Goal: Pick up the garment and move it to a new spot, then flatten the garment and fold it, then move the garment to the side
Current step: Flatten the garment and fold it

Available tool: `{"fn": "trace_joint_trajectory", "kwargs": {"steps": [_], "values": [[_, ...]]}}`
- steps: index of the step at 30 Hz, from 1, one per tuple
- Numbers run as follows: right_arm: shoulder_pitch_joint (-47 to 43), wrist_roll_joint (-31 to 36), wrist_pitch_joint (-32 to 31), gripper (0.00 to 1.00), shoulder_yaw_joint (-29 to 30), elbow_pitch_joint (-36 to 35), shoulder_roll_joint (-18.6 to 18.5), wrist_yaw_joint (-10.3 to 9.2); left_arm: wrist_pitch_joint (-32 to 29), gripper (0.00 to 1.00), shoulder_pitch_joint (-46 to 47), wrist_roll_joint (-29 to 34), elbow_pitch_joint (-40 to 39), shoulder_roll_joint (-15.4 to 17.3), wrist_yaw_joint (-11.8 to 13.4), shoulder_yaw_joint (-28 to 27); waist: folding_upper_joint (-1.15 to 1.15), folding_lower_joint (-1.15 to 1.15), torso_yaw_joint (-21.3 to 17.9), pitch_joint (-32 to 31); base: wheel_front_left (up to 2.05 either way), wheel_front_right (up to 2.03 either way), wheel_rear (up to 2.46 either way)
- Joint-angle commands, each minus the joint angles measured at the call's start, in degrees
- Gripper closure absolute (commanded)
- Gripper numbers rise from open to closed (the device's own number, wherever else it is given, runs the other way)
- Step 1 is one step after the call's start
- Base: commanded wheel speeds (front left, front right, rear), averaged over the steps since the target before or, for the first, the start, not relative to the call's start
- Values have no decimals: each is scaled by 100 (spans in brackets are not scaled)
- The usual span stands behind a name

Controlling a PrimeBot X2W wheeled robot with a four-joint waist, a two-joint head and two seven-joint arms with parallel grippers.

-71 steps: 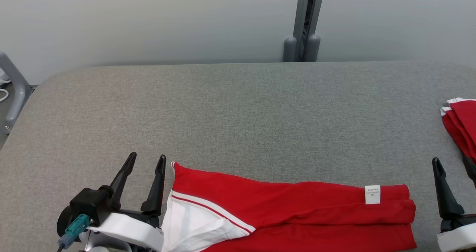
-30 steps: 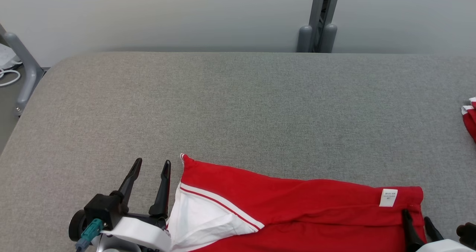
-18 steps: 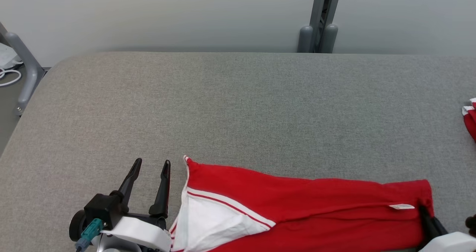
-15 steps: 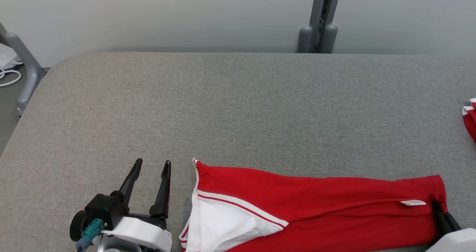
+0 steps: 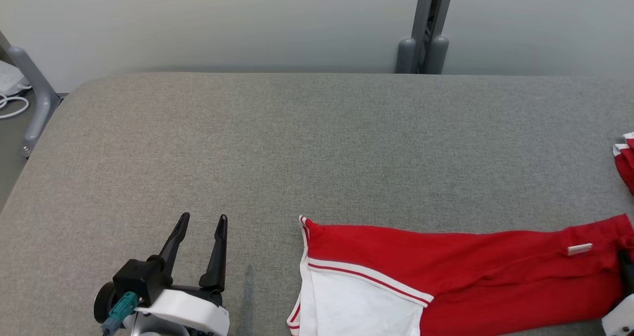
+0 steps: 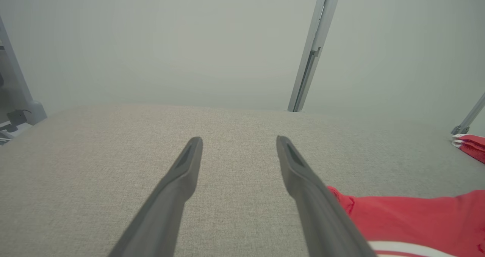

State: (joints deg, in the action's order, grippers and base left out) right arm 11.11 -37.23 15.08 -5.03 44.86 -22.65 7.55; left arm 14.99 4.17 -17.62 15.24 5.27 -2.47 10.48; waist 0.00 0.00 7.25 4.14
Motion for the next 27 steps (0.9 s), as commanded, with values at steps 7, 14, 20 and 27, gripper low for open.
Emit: {"fn": "trace_joint_trajectory", "kwargs": {"steps": [7, 14, 20, 27], "values": [[-246, -219, -263, 100, -559, -1038, 6, -10, 24, 0, -100, 73, 65, -19, -27, -106, 0, 0, -172, -201, 0, 0, 0], [-539, -972, -1049, 100, -839, -2363, 400, -9, 24, 0, -203, 110, 87, -60, -34, -119, 0, 0, -311, -419, 0, 0, 0], [-731, -1557, -1887, 100, -1059, -3564, 1034, -9, 24, 0, -201, 162, 99, -83, -61, -100, 0, 0, -326, -492, 0, 0, 0], [-861, -1793, -2504, 100, -1325, -4228, 1739, -8, 24, 0, -119, 194, 89, -96, -97, -129, 0, 0, -144, -396, 0, 0, 0]]}}
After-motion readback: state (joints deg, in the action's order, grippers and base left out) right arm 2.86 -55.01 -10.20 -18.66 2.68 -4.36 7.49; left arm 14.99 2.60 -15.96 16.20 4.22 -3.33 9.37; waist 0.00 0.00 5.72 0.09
